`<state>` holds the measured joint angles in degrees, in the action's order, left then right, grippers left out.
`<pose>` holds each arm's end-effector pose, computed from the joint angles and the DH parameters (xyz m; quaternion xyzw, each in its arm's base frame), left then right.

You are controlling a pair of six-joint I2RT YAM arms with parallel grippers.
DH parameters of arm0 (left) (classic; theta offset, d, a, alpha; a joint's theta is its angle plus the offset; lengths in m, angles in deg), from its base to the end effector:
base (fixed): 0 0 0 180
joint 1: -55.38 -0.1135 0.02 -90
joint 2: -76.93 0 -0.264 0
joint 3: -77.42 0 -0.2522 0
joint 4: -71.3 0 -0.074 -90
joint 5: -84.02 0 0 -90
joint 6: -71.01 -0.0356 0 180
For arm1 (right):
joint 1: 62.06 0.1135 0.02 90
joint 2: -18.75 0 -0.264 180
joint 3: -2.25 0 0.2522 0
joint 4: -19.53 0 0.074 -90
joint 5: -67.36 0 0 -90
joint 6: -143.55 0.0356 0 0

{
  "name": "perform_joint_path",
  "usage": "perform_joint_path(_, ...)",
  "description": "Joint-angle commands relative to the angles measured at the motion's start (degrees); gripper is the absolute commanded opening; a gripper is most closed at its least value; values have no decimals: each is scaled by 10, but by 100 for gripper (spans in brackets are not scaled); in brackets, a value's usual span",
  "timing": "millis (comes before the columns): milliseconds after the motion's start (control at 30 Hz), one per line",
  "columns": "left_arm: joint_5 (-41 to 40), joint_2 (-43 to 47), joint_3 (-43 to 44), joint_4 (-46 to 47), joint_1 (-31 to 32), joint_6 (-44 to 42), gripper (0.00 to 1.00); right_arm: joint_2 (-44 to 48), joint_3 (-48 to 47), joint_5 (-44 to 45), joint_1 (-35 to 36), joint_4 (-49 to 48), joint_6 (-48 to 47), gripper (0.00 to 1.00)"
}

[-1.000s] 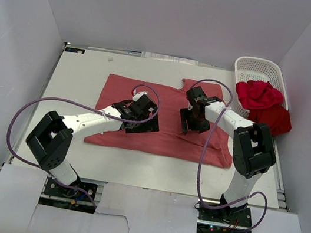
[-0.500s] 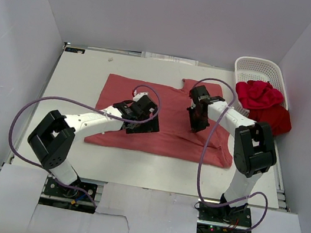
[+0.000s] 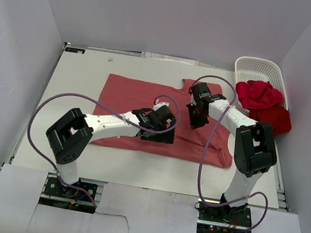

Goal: Fold and stack the t-shirts
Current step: Fold the flattened tshirt in 1/3 of the way

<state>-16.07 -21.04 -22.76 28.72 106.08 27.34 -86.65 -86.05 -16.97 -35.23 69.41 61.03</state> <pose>0.2262 -0.2666 0.2013 0.0145 0.9640 -0.1322 0.2305 0.3353 0.1656 0.1932 -0.1547 0.9664 0.0125 0.2047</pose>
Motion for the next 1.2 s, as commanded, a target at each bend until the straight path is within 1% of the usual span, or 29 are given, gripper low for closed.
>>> perform_joint_path(0, 9, -14, 39, 33, 59, -34, 98, 6, -32, 0, -7, 1, -1, 21)
perform_joint_path(33, 9, -20, 41, 44, 69, -49, 98, 8, -31, 0, -8, 1, -2, 37)
perform_joint_path(100, 9, -26, 42, 68, 93, -56, 98, 10, -30, 1, -10, 0, -2, 50)
perform_joint_path(333, 22, -59, 29, 106, 107, -63, 98, -9, -28, -15, -24, -3, -9, 51)
perform_joint_path(600, -15, -100, 33, 105, 106, -48, 98, -18, -10, -30, -27, -10, -8, 52)
perform_joint_path(667, -13, -107, 36, 105, 105, -48, 98, -20, -2, -34, -29, -13, -8, 52)
perform_joint_path(733, -3, -121, 42, 101, 104, -48, 98, -19, 2, -39, -30, -16, -8, 49)
perform_joint_path(767, 2, -126, 43, 100, 104, -47, 98, -20, 4, -41, -30, -17, -8, 46)
perform_joint_path(800, 4, -133, 44, 100, 104, -44, 98, -19, 5, -42, -30, -15, -8, 40)
perform_joint_path(833, 7, -136, 43, 100, 104, -41, 98, -18, 5, -42, -30, -16, -8, 37)
perform_joint_path(900, 13, -138, 39, 99, 104, -34, 98, -18, 7, -44, -31, -15, -8, 33)
perform_joint_path(967, 13, -137, 35, 100, 104, -32, 98, -17, 11, -48, -30, -15, -7, 33)
perform_joint_path(1000, 14, -137, 34, 100, 104, -31, 98, -17, 12, -50, -31, -14, -6, 26)
perform_joint_path(1067, 15, -138, 32, 99, 104, -31, 98, -16, 16, -51, -32, -15, -5, 22)
perform_joint_path(1100, 14, -138, 33, 98, 104, -32, 98, -15, 17, -51, -33, -15, -5, 19)
perform_joint_path(1167, 14, -137, 32, 96, 104, -31, 98, -13, 19, -51, -33, -13, -5, 17)
